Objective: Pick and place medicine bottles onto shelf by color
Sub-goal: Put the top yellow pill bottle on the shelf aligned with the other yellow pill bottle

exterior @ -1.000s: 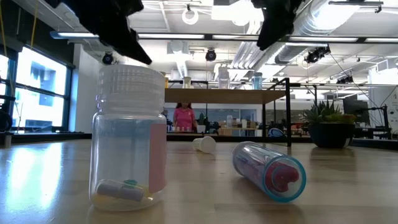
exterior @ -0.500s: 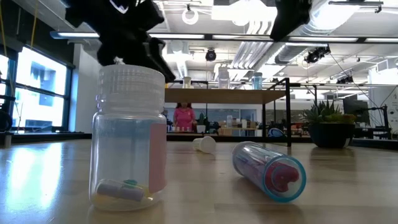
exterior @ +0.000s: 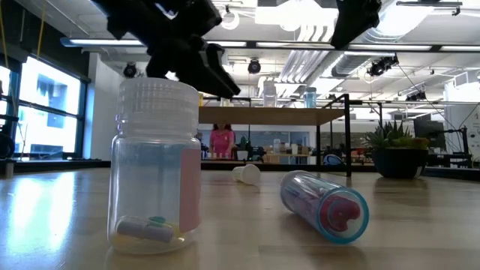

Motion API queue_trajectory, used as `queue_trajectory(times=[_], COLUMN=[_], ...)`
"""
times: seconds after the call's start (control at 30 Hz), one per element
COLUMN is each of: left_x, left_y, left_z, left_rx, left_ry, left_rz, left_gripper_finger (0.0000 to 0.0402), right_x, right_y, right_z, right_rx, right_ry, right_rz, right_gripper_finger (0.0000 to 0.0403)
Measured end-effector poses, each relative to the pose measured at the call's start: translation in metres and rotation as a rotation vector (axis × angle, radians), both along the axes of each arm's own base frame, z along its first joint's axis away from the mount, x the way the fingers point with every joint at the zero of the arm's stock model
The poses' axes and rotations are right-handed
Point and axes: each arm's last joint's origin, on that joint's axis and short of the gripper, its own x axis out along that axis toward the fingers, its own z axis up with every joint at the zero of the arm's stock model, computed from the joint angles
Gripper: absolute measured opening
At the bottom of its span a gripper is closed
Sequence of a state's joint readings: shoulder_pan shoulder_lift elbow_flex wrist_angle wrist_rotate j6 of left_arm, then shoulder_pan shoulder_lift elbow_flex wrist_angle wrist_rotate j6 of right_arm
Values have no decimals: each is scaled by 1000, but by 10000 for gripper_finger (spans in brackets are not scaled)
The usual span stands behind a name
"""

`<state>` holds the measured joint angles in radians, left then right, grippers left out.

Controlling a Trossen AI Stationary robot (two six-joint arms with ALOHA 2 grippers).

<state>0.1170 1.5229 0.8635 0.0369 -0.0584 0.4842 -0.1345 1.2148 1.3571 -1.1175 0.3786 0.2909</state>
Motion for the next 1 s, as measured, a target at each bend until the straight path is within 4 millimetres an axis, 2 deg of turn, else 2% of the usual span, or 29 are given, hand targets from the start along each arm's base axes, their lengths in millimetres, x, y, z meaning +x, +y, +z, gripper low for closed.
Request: queue_trajectory(times=[0.2, 0.53, 0.77, 1.0], left_x=[18, 31, 37, 42], left_y=[5, 6, 7, 10], left_z=[-7, -54, -79, -91], left_rx=[-7, 14, 20, 29], left_ry=[98, 261, 298, 290], left_rz=[-78, -140, -152, -142], left_gripper_finger=[179, 179, 179, 179], right_x=[0, 0, 0, 0], right_y=[0, 0, 0, 0], right_z=[0, 0, 0, 0], right_rx=[0, -2, -2, -2], right_ry=[0, 1, 1, 1], right_rz=[0, -2, -2, -2], right_gripper_finger=[154, 154, 154, 154])
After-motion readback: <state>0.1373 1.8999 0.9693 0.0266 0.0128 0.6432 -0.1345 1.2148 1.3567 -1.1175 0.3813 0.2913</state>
